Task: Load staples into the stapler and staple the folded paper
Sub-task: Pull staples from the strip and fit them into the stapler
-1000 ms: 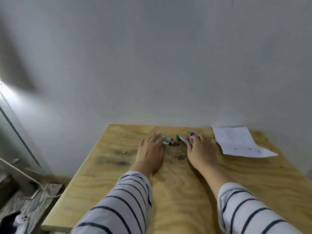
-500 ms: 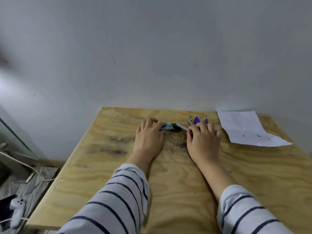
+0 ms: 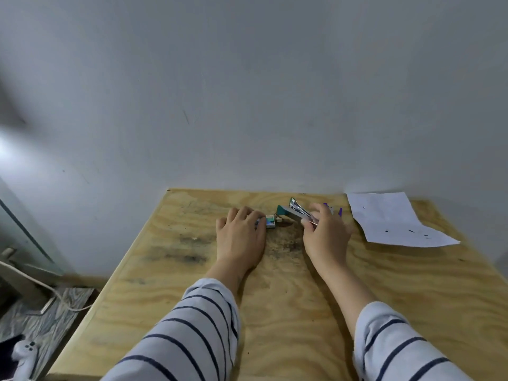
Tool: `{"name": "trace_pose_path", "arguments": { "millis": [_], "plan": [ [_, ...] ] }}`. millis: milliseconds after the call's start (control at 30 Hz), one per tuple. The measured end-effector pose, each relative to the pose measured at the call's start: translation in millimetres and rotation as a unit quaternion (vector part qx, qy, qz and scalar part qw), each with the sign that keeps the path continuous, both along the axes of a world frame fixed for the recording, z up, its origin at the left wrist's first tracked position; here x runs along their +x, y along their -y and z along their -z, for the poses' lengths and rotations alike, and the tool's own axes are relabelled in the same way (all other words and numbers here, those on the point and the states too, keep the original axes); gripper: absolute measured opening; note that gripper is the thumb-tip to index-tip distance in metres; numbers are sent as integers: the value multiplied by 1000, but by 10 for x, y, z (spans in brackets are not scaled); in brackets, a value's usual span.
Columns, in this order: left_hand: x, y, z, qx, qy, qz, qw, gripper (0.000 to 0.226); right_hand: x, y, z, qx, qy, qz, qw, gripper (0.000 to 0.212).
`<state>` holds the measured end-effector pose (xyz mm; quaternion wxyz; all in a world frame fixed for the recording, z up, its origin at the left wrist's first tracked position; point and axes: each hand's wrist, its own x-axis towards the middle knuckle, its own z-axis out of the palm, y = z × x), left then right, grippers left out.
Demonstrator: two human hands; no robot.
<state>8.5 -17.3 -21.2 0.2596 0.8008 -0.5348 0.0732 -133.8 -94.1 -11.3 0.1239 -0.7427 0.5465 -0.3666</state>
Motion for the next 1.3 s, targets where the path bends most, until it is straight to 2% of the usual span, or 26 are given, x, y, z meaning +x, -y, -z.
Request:
{"name": "trace_pose_path", "arguments": {
  "millis": [67, 167, 233, 333, 433, 567, 667, 733, 833, 967, 1033, 1100, 1200, 1300],
  "plan": [
    [-59, 22, -88, -8, -30, -18, 999, 38, 9, -73, -71, -6, 104, -33, 994, 34],
    [-166, 126, -282, -23, -196, -11, 980, 52, 58, -144, -159, 13, 188, -75, 979, 37],
    [-197, 224, -372, -55, -314, -2, 948, 55, 100, -159, -191, 21, 198, -100, 975, 38],
    [-181, 297, -420, -92, -368, 16, 925, 42, 120, -163, -218, 84, 207, -148, 963, 40],
    [-154, 274, -431, -80, -300, 48, 949, 35, 95, -108, -251, 159, 204, -166, 952, 37],
    [-145, 202, -435, -13, -198, 98, 975, 29, 56, 41, -364, 218, 172, -166, 946, 49],
    [-161, 151, -414, 16, -138, 127, 982, 25, 29, 46, -456, 216, 111, -162, 956, 44],
    [-172, 123, -368, -9, -140, 149, 979, 20, 17, 30, -457, 191, 102, -144, 966, 36],
    [-151, 67, -263, -77, -225, 148, 960, 18, -4, 20, -375, 235, 200, -120, 944, 29],
    [-61, -67, -144, -141, -308, 74, 938, 23, -102, 5, -336, 350, 384, -78, 851, 23],
    [5, -121, -81, -119, -281, 44, 951, 18, -133, -4, -344, 380, 448, -62, 806, 21],
    [57, -152, -29, -60, -219, 25, 974, 14, -128, -2, -341, 391, 480, -59, 783, 20],
    [60, -177, -15, -5, -124, 0, 992, 28, -78, -11, -322, 386, 476, -70, 787, 18],
    [9, -169, -29, 6, -71, -1, 997, 31, -31, -49, -314, 388, 476, -79, 785, 19]
  ]
}}
